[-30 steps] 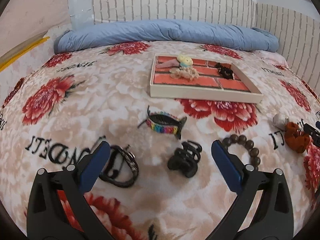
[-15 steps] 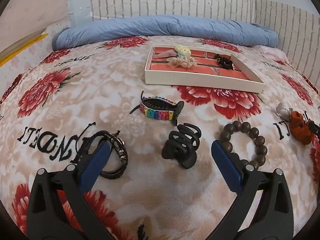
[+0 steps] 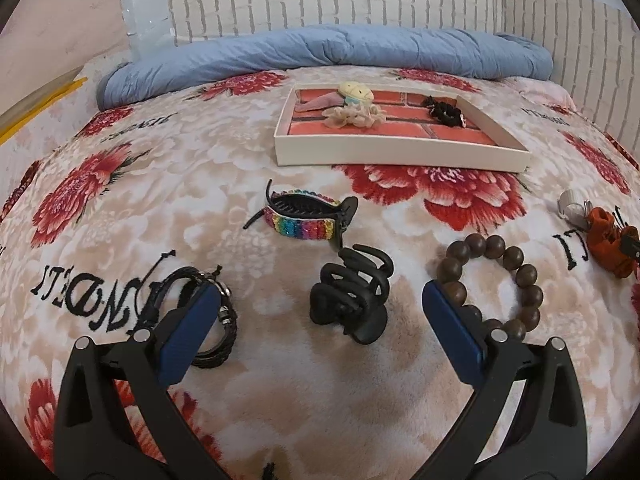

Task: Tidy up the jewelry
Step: 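Withdraw both tools from the tray toward the remaining jewelry, then grasp the black claw clip with the left tool while the right tool grasps the orange scrunchie, then carry the black claw clip and orange scrunchie into the tray and lower them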

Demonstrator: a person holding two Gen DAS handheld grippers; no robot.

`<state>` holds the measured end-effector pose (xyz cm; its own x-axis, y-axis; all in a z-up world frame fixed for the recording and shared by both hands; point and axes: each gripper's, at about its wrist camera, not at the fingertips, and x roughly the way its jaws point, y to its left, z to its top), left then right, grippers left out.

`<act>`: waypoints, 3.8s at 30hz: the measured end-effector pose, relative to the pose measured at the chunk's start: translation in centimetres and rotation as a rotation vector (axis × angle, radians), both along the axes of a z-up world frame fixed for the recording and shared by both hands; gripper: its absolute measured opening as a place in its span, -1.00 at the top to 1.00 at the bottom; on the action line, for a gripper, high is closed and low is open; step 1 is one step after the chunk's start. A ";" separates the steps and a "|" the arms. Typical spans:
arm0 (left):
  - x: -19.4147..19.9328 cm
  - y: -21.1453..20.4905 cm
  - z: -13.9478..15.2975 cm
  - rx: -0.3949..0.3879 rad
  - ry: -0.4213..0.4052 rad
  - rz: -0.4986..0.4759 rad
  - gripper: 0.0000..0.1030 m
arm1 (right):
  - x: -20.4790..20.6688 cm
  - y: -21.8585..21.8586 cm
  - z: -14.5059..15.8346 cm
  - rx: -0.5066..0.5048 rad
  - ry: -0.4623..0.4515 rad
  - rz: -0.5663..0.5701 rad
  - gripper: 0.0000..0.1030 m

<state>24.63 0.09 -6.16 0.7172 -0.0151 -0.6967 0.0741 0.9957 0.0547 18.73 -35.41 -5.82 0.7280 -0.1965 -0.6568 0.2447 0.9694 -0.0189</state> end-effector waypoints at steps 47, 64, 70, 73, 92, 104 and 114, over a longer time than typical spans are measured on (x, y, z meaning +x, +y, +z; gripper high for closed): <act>1.5 0.0 -1.5 -0.050 0.060 -0.005 0.29 | 2.6 0.4 -1.9 0.089 0.100 0.070 0.51; 1.7 0.2 3.5 -0.057 -0.054 -0.016 0.29 | 2.7 0.4 3.8 0.138 -0.061 0.082 0.55; 5.0 -1.0 6.5 -0.057 -0.119 -0.015 0.29 | 6.5 2.9 6.4 0.147 -0.113 0.116 0.55; 7.0 -2.0 7.9 -0.057 -0.151 -0.022 0.29 | 9.0 4.2 7.5 0.154 -0.143 0.124 0.55; 21.5 -5.4 6.9 -0.075 -0.124 -0.010 0.29 | 22.9 9.1 5.1 0.121 -0.163 0.127 0.55; 24.4 -6.3 3.0 -0.030 -0.071 -0.033 0.29 | 25.7 10.3 2.0 0.101 -0.098 0.155 0.54; 25.1 -5.8 2.0 -0.047 -0.031 -0.018 0.29 | 26.4 10.6 0.8 0.102 -0.070 0.156 0.54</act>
